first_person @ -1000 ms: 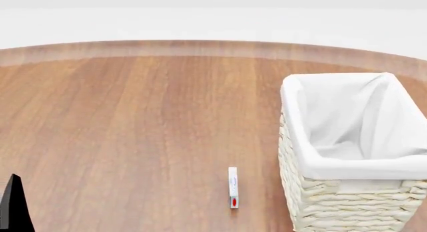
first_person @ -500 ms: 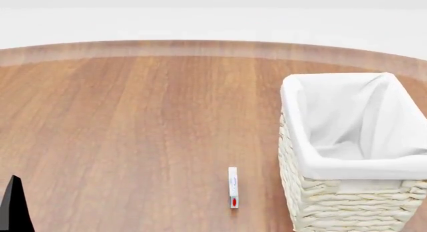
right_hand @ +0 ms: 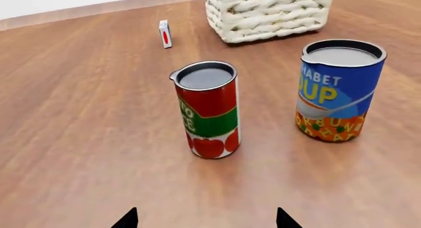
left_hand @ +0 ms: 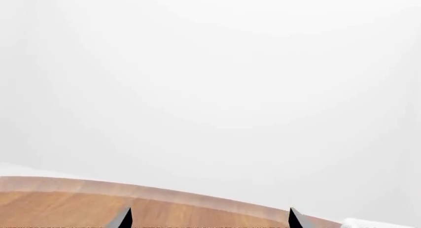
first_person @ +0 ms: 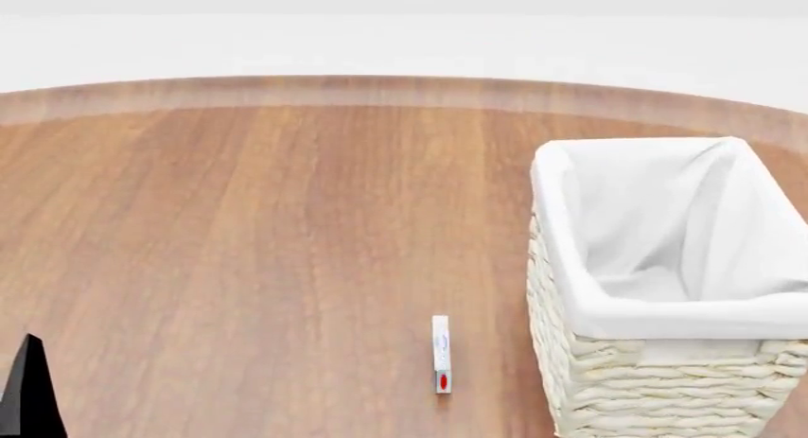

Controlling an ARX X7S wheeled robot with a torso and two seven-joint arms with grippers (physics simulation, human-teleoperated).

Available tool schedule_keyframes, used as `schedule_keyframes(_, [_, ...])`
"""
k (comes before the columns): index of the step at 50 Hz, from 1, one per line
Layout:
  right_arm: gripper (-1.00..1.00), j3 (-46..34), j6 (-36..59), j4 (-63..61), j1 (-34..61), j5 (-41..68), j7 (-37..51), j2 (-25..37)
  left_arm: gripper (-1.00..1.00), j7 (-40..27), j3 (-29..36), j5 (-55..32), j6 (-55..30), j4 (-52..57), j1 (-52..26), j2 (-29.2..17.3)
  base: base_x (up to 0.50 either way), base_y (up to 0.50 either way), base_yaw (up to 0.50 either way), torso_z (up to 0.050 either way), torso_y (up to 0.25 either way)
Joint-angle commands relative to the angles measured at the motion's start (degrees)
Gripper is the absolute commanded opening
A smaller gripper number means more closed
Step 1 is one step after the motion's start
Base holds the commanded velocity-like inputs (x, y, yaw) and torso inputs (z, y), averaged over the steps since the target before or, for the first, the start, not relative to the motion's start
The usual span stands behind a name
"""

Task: Pick up the tomato sauce, and put it in the basket.

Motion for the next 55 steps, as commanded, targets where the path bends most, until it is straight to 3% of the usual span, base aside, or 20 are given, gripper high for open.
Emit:
schedule_keyframes(1, [1.00,-0.3,4.5,-5.8,-0.6,-0.5,3.0,2.2,1.00,-0.2,0.4,0.2,0.4,-0.5,0.0,-0.3,0.00,0.00,0.00,0.000,0.000])
schedule_keyframes(25, [1.00,-1.3,11.0,-8.4,2.5,-1.1,5.2,4.6,1.00,-0.7,1.0,0.3,1.3,-1.3,0.0,-0.8,0.00,0.00,0.00,0.000,0.000])
schedule_keyframes(41, [1.00,-1.8,21.7,-19.8,2.8,-1.5,6.6,7.5,1.00,-1.0,0.9,0.0,2.0,-1.8,0.5,-1.2,0.00,0.00,0.00,0.000,0.000])
schedule_keyframes(55, [1.00,-2.8,26.4,-21.9,5.0,-1.1,6.6,8.3,1.00,-1.1,1.2,-0.1,2.8,-2.6,0.5,-1.4,0.00,0.00,0.00,0.000,0.000])
